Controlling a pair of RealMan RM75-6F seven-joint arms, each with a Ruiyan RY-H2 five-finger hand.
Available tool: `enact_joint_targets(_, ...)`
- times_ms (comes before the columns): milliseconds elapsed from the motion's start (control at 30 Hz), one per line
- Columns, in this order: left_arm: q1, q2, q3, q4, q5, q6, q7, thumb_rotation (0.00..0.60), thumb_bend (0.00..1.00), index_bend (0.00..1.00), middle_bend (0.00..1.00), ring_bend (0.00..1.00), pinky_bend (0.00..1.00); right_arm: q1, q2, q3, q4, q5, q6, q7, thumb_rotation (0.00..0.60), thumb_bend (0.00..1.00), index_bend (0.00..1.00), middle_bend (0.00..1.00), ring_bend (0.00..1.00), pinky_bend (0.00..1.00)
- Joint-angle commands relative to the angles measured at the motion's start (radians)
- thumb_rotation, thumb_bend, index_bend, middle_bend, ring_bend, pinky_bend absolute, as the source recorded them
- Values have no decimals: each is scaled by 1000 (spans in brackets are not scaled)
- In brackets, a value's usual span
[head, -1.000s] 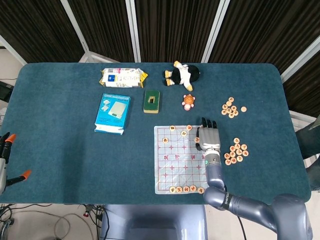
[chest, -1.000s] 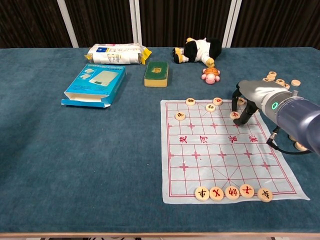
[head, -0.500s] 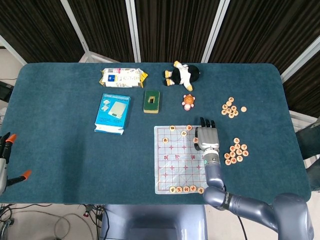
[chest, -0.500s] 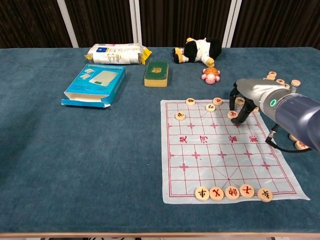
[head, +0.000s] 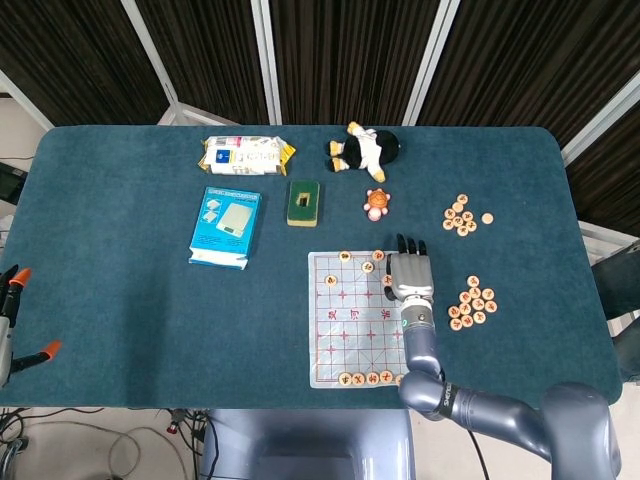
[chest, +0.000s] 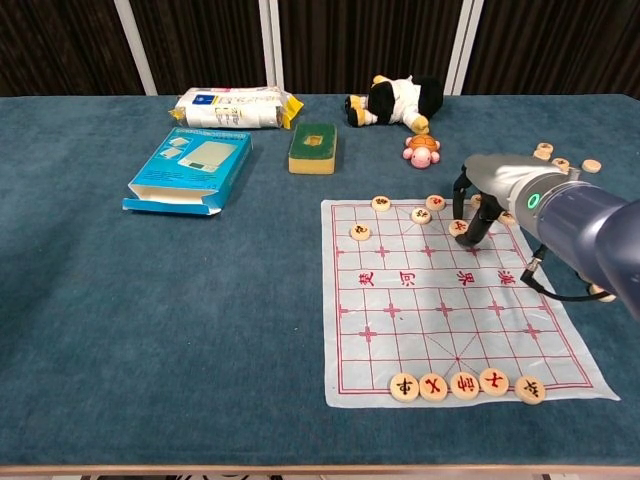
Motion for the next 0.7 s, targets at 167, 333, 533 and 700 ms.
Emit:
enact_joint_targets(167,-1,0,1,0,0,-2,1,600,9,0,0,0,46,7,-17,2,10,5,4,-1,600,386,496,0,0,0)
enact_joint_targets(333,-1,0,1,0,-1,-4,1,600,10,0,0,0,46,18,-35,5,21,12,14,-12,600,386,496,0,0,0)
enact_joint_targets(533,-3,0,-1,1,-5,-6,0,600,9,0,0,0,46,25,-50,13,37,18,17,-16,600,386,496,0,0,0)
enact_joint_targets(700,-3,-1,-1,1,-5,-6,3,600,9,0,0,0,46,26,-51,12,39,19,14,-18,600,386,496,0,0,0)
